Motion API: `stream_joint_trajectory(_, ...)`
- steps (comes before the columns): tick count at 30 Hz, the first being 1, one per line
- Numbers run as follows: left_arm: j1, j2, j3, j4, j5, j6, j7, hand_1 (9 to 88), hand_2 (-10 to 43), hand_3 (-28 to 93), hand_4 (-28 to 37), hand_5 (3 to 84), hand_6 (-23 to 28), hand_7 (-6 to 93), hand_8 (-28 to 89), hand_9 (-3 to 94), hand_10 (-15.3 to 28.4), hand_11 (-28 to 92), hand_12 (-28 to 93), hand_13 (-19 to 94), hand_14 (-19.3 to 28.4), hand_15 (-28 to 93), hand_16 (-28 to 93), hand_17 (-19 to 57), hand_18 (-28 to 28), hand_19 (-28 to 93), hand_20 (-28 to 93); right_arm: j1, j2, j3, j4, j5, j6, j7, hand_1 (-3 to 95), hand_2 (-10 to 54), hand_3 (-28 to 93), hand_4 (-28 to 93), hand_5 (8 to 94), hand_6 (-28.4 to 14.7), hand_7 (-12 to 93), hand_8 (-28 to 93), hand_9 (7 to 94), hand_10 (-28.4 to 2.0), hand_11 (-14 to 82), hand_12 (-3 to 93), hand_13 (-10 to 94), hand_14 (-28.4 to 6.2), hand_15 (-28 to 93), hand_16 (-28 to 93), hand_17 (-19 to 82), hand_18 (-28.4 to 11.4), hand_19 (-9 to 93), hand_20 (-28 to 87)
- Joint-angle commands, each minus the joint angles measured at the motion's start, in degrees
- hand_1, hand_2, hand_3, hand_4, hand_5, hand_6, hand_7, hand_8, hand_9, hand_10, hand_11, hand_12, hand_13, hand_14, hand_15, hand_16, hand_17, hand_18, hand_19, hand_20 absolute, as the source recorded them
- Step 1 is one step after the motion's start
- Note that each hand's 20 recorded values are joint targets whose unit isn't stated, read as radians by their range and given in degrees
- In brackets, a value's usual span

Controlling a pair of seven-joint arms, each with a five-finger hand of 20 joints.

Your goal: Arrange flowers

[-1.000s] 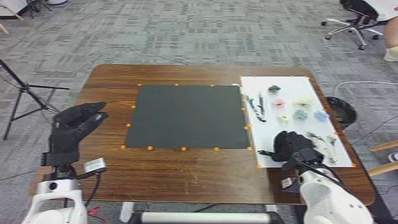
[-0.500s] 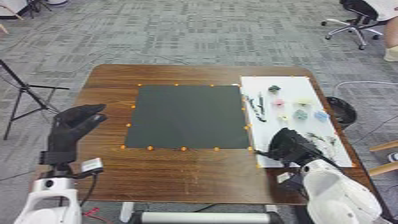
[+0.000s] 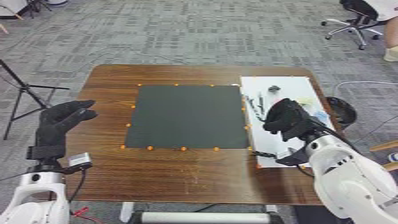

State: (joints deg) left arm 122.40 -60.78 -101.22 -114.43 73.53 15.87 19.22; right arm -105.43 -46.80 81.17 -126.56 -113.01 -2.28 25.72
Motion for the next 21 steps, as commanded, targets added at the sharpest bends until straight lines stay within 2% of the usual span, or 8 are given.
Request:
stream_joint_trajectory(1,0.51,-1.33,-0.31,0.15,1.40,-0.70,0.46,33.1,-7.0,64,-15.5,57.8,2.3,19.1,-7,60.4,14.4,33,18,50,18.1,40,3,9.7,14.9,30,35,-9.93,1.08,2.46,-0.80,-14.15,-5.84,-2.20,59.3,-9.5,46,0,65.4,-2.5,28,24,84.5,-10.7,10.9,46.0,88,-2.8,45,39,62,-9.7,88,49)
stream_joint_trajectory(2,0.58,-1.33,-0.27,0.14,1.42,-0.63,0.49,33.0,-7.2,64,-15.5,57.8,2.3,19.1,-7,60.4,14.4,33,18,50,18.0,40,3,9.7,14.9,30,35,-10.70,0.94,2.57,-0.68,-14.77,-5.58,-2.07,57.0,-9.5,48,-1,64.5,-2.6,26,23,81.8,-11.3,13.4,43.4,87,-3.0,45,38,61,-10.2,88,49)
stream_joint_trajectory(4,0.72,-1.51,-0.34,0.12,1.57,-0.85,0.53,33.0,-7.4,64,-15.5,57.7,2.3,19.1,-7,60.4,14.4,33,18,50,18.1,40,3,9.7,14.9,30,35,-11.93,0.88,2.99,-0.54,-15.66,-5.77,-1.98,48.3,-9.5,59,-7,62.4,-3.1,26,15,76.5,-12.8,21.5,35.1,86,-3.5,45,38,60,-10.9,88,49)
stream_joint_trajectory(7,0.57,-1.49,-0.19,0.20,1.96,-0.97,0.51,33.1,-7.6,64,-15.4,57.7,2.2,19.1,-7,60.4,14.4,33,18,49,18.1,40,3,9.6,14.9,30,35,-12.90,1.10,2.65,0.01,-17.36,-4.67,-1.67,44.5,-9.5,61,-8,62.3,-3.4,27,-1,74.6,-13.7,26.1,28.1,85,-3.7,45,38,60,-11.1,88,49)
stream_joint_trajectory(12,0.23,-1.53,0.06,0.24,2.87,-1.44,0.72,33.3,-8.3,64,-15.2,57.4,2.1,19.2,-7,60.3,14.4,32,18,49,18.1,40,3,9.6,15.0,30,35,-13.93,1.84,2.54,0.98,-20.38,-4.58,-1.86,42.4,-9.5,60,-9,61.2,-4.0,28,-4,73.4,-14.3,25.6,27.2,85,-3.8,45,38,60,-11.0,88,49)
stream_joint_trajectory(17,-0.23,-1.50,0.20,0.24,4.57,-1.85,0.66,33.4,-8.7,64,-15.1,57.3,2.1,19.1,-7,60.1,14.4,32,18,49,18.1,39,3,9.6,15.0,30,35,-15.20,2.75,1.01,2.97,-24.03,-0.61,-1.22,41.9,-9.5,61,-10,60.0,-4.3,28,-4,72.6,-14.4,25.3,27.7,85,-3.8,45,37,60,-10.6,88,48)
stream_joint_trajectory(20,-0.35,-1.66,0.40,0.23,4.86,-1.99,0.67,33.4,-8.7,64,-15.0,57.2,2.1,19.1,-7,60.1,14.4,32,18,49,18.0,39,3,9.6,15.0,30,35,-15.88,2.81,0.08,4.48,-25.33,1.55,-0.67,45.0,-9.5,62,-13,57.9,-3.9,35,-5,71.4,-14.2,28.2,30.1,85,-3.4,47,37,60,-10.1,88,48)
stream_joint_trajectory(21,-0.37,-1.73,0.35,0.26,5.00,-2.21,0.60,33.6,-8.7,64,-15.0,57.2,2.1,19.1,-7,60.1,14.4,32,18,49,18.0,39,3,9.6,15.0,30,35,-16.03,2.72,-0.33,5.07,-25.70,2.33,-0.51,47.3,-9.5,61,-13,57.4,-3.7,38,-6,71.3,-13.7,28.6,33.9,85,-3.3,48,37,61,-9.9,88,48)
